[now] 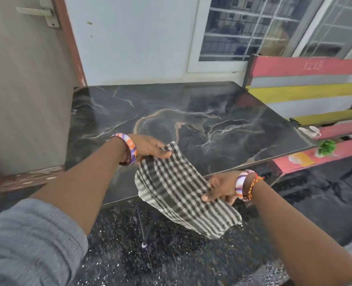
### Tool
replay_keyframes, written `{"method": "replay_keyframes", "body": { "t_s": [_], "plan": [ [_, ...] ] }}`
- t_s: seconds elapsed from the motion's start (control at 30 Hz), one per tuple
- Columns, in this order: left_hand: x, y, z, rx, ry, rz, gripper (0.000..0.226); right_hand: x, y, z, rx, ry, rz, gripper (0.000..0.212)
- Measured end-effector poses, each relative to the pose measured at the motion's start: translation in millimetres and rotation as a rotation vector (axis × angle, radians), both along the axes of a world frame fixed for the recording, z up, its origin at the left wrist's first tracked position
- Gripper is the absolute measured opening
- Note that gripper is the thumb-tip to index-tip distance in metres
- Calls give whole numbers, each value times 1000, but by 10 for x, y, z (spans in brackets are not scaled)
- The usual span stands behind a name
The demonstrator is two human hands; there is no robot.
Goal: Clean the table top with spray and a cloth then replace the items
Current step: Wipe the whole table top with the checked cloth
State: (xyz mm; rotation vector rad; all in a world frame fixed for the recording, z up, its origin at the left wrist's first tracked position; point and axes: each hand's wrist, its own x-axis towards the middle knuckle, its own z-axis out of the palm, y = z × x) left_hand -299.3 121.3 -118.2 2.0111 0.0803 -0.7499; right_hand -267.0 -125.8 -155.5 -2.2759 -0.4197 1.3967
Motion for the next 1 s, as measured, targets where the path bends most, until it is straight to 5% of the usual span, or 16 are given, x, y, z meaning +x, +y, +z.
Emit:
{"method": "replay_keyframes", "body": {
  "t_s": [0.13, 0.23, 0.4, 0.5, 0.7, 0.83, 1.0],
  "plan": [
    [412, -469, -33, 124, -209, -24, 37, 412, -529, 253, -162, -217, 31, 23],
    [783, -916, 197, 36, -426, 31, 19, 879, -890, 635, -187, -489, 27, 22],
    [1312, -1491, 747, -130, -709, 230, 22, 1637, -1236, 1013, 312, -879, -356, 15],
    [1492, -1825, 828, 31, -792, 45, 24, 1882, -1370, 873, 456, -920, -449, 26],
    [1525, -2205, 293, 271, -521, -383, 33, 2254, -1814, 108, -31, -827, -426, 52],
    [1607, -1856, -7, 360, -461, -242, 30, 2156, -1550, -267, -17, -815, -503, 39],
    [1677, -1254, -253, 475, -448, -54, 25, 2051, -910, -745, -266, -696, -346, 84]
  ]
}}
